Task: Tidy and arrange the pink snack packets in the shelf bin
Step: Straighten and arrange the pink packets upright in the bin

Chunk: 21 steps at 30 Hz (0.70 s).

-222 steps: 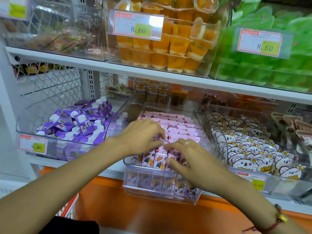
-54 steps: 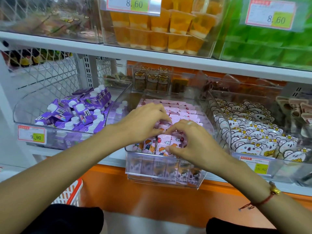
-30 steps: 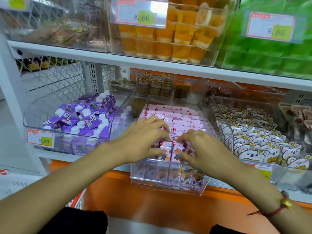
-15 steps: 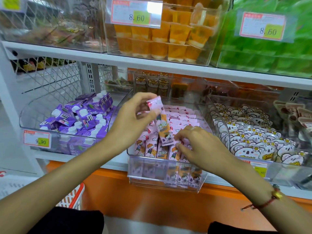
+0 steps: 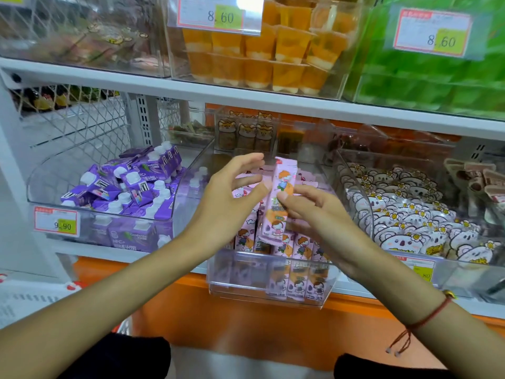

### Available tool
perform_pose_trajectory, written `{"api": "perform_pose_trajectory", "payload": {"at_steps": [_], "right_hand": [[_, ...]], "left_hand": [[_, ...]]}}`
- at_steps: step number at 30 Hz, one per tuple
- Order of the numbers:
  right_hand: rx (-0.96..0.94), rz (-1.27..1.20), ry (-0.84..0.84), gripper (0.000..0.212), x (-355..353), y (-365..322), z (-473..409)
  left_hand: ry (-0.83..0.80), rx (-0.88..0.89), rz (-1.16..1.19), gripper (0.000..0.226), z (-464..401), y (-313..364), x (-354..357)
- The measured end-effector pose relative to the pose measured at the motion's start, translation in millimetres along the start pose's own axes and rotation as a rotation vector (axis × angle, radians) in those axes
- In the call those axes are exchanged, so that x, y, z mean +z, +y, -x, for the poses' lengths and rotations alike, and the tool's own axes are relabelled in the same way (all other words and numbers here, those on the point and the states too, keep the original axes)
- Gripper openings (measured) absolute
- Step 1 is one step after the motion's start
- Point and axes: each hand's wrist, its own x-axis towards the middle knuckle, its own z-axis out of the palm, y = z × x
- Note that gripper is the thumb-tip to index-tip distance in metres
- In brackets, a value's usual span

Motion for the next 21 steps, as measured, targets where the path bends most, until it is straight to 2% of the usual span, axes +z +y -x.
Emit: {"api": "perform_pose_trajectory", "payload": {"at_steps": [2,6,9,12,18,21], "right_hand": [[0.063,-0.140,0.006,0.022,0,0,-1],[0.067,-0.207,0.056,0.017,0,0,-3],[0.040,-0.189,0.070,0.027,1,0,-2],[-0.001,-0.164,0.060,0.036,2,3,-3],[-0.068,-0.197,-0.027,0.031,-5,-3,-4],[-0.124,-0.106,0.084,0.034,-2,-1,-2]], "left_hand": [[-0.020,-0.012,-0.012,0.037,0,-1,0],[-0.096,-0.070,-0.033,0.034,3,-4,3],[-0.126,-0.054,-0.119,0.042,5,-5,5],[-0.097,-0.015,-0.160,0.040,4,-6,2],[-0.122,-0.013,-0.090,0.023,4,-8,3],[-0.100,0.011,-0.136,0.018,4,-12,4]]}}
